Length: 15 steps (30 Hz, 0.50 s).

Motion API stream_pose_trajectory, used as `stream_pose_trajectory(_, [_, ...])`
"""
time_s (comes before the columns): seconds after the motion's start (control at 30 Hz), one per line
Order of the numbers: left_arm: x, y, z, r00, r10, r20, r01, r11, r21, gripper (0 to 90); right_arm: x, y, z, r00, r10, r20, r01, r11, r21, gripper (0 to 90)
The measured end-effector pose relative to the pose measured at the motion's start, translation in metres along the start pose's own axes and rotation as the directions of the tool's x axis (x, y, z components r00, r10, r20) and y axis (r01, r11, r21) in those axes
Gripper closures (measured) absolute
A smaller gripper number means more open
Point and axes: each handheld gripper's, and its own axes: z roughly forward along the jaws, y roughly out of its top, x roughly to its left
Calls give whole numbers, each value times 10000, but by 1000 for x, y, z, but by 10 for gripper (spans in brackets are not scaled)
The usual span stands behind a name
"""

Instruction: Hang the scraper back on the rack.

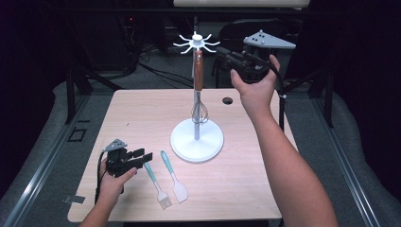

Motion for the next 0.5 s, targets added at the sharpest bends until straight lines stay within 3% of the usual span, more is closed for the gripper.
stream_pose_trajectory(0.5, [1, -1, 1, 10000, -21, -11, 21, 10000, 11, 505, 14, 0, 3, 9992, -72, -382, 70, 10000, -68, 900])
